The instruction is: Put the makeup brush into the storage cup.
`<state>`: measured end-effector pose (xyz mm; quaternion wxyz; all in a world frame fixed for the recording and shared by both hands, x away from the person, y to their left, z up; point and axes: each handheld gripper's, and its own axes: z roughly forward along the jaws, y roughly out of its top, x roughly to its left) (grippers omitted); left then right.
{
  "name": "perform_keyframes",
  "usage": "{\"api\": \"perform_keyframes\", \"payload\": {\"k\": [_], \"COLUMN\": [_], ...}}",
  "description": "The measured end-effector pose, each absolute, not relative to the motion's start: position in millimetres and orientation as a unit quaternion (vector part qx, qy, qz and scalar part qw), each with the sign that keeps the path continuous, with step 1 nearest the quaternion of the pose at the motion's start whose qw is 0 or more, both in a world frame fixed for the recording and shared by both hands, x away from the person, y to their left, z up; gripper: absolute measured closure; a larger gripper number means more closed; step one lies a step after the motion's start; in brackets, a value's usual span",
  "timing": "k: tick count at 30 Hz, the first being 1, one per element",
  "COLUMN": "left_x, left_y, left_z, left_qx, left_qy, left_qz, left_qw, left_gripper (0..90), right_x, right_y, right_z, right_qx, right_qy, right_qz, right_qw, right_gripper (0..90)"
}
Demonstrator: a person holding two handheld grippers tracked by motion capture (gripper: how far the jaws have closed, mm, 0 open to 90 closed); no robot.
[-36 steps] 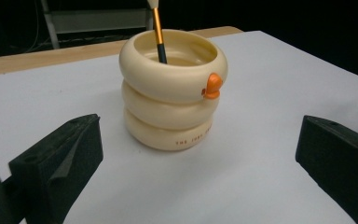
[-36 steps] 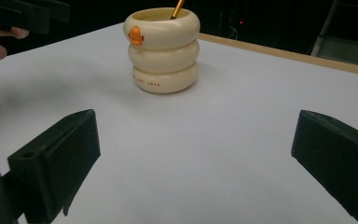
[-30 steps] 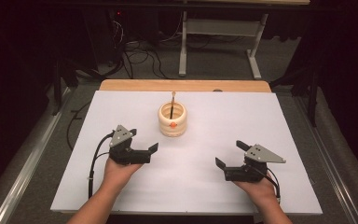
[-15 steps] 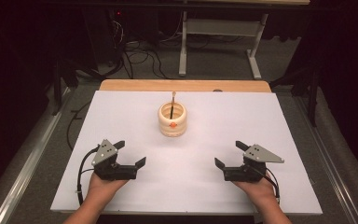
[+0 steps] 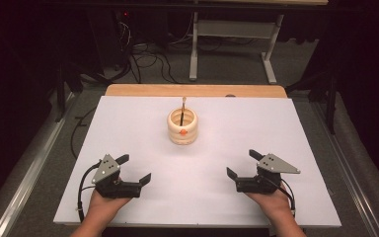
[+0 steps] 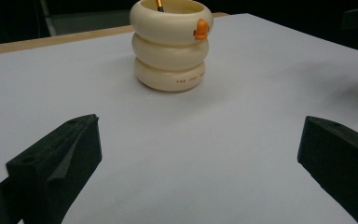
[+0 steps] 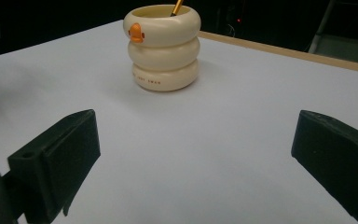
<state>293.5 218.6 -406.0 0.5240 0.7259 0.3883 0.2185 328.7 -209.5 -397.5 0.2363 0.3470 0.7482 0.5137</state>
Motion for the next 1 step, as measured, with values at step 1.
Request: {"api": "perform_keyframes", "payload": {"k": [1], "left_x": [293.7], "left_y": [218.1], "left_z": [-406.1], "left_qx": [0.725], "left_qy": [0.389], "left_qz": [0.218], "left_qw": [0.525], "left_gripper": [0.2], "right_x": [328.5], "right_y": [-209.3], "right_z": [-397.5], "right_qx": [0.346], "right_qy": [0.748], "right_qz": [0.514], "right_qw": [0.236], "right_gripper": [2.4]}}
